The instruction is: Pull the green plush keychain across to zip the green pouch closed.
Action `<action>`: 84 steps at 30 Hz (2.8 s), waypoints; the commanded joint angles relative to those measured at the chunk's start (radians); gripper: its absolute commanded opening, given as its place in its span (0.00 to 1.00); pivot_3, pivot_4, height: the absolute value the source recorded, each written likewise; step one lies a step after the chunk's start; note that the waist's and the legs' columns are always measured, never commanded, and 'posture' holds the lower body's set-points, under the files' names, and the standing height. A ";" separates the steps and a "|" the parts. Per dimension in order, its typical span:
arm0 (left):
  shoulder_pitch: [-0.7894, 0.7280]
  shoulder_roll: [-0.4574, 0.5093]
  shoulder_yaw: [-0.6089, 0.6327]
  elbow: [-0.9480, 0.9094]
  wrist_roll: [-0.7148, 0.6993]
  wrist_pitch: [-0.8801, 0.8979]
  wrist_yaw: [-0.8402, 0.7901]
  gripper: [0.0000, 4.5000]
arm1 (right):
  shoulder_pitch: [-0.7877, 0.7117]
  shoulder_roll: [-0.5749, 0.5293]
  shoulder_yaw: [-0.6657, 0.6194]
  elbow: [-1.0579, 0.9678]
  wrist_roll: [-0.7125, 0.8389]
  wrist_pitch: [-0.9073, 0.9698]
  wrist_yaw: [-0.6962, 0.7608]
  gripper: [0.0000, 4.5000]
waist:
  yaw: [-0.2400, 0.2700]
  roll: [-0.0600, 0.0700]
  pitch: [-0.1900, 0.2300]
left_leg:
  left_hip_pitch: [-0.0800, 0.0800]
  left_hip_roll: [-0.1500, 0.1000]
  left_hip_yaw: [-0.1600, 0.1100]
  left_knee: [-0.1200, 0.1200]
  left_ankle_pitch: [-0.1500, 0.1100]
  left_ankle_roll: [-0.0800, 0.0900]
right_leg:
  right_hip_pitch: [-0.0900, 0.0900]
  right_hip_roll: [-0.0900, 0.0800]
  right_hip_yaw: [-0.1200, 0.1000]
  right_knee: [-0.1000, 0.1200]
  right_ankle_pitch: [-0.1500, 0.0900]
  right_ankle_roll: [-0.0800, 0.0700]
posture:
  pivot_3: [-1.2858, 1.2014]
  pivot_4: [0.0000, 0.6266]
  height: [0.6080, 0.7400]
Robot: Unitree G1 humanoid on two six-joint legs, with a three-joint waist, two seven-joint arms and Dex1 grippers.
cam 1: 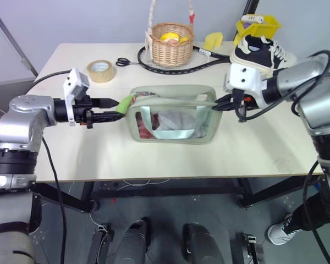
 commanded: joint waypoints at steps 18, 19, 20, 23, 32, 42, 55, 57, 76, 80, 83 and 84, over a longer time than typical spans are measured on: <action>-0.241 -0.228 -0.048 -0.011 -0.009 0.146 0.096 0.08 | 0.011 0.025 -0.036 -0.058 0.013 0.022 -0.027 0.00 | -0.007 0.000 0.000 | 0.000 -0.001 0.000 0.005 0.000 0.000 | 0.002 0.001 0.000 0.002 0.000 0.000 | 0.52 0.24 0.88; -0.249 -0.232 -0.062 0.003 0.005 0.145 0.097 0.16 | 0.011 0.026 -0.037 -0.059 0.013 0.025 -0.028 0.00 | -0.007 0.000 0.000 | 0.000 -0.001 0.000 0.005 0.000 0.001 | 0.001 0.002 0.000 0.003 0.000 0.000 | 0.52 0.24 0.88; -0.255 -0.233 -0.073 0.013 0.016 0.142 0.095 0.23 | 0.012 0.026 -0.039 -0.061 0.014 0.027 -0.028 0.00 | -0.006 0.000 0.000 | 0.000 -0.001 0.000 0.005 0.000 0.001 | 0.001 0.002 0.000 0.003 0.000 0.000 | 0.52 0.24 0.88; -0.263 -0.232 -0.083 0.026 0.068 0.092 0.141 0.58 | 0.015 0.022 -0.044 -0.072 0.018 0.037 -0.030 0.00 | -0.004 0.000 0.000 | 0.000 -0.001 0.000 0.005 0.000 0.000 | 0.001 0.002 0.000 0.003 0.000 0.000 | 0.52 0.24 0.88; -0.125 -0.077 -0.020 -0.049 0.046 0.041 0.024 0.80 | 0.034 0.015 -0.056 -0.095 0.028 0.058 -0.045 0.00 | -0.006 0.000 0.000 | 0.001 0.001 0.000 0.003 0.000 0.000 | 0.000 0.002 0.001 0.003 0.000 0.000 | 0.52 0.24 0.88; 0.008 -0.096 -0.042 -0.060 0.100 -0.073 0.061 0.29 | 0.042 0.021 -0.062 -0.093 0.036 0.065 -0.053 0.00 | 0.003 0.000 0.000 | 0.000 0.001 -0.001 0.003 0.000 0.000 | 0.001 0.001 0.001 0.001 0.001 -0.001 | 0.52 0.24 0.88; 0.013 -0.134 -0.043 -0.090 0.108 -0.047 0.095 0.00 | 0.014 0.021 -0.206 -0.168 0.205 0.154 -0.029 0.80 | 0.005 0.000 0.000 | 0.000 0.001 -0.001 0.004 0.000 0.000 | 0.001 0.001 0.000 0.001 0.001 -0.001 | 0.52 0.24 0.88; 0.012 -0.137 -0.041 -0.097 0.105 -0.039 0.100 0.00 | -0.009 0.059 -0.217 -0.195 0.241 0.178 -0.054 0.92 | 0.003 0.000 0.000 | 0.000 0.001 -0.002 0.004 0.000 0.000 | 0.001 0.001 0.001 0.001 0.001 -0.001 | 0.52 0.24 0.88; 0.032 -0.121 -0.024 -0.118 0.098 -0.001 0.115 0.00 | -0.136 0.212 -0.213 0.004 0.183 0.345 -0.327 0.01 | 0.004 0.000 0.000 | 0.000 0.000 -0.003 0.003 0.000 0.000 | 0.001 0.002 0.000 0.002 0.001 -0.001 | 0.52 0.24 0.88; 0.039 -0.112 -0.014 -0.121 0.093 0.008 0.123 0.00 | 0.009 -0.013 -0.235 0.069 0.058 0.230 -0.393 0.01 | 0.019 -0.001 -0.001 | -0.001 0.000 -0.002 0.004 0.000 0.000 | 0.002 0.001 -0.001 0.000 0.001 -0.001 | 0.52 0.24 0.88; 0.053 -0.105 -0.011 -0.135 0.084 0.016 0.124 0.00 | 0.089 -0.107 -0.241 0.148 -0.013 0.156 -0.469 0.01 | 0.012 0.000 0.000 | 0.000 -0.001 0.002 0.003 0.000 0.000 | 0.002 0.001 0.001 -0.001 0.001 -0.001 | 0.52 0.24 0.88; 0.056 -0.103 -0.008 -0.139 0.079 0.025 0.129 0.00 | 0.105 -0.123 -0.252 0.177 -0.030 0.141 -0.501 0.01 | 0.002 0.000 0.000 | 0.001 -0.001 0.003 0.002 0.000 0.000 | 0.001 0.001 0.002 -0.001 0.001 -0.001 | 0.52 0.24 0.88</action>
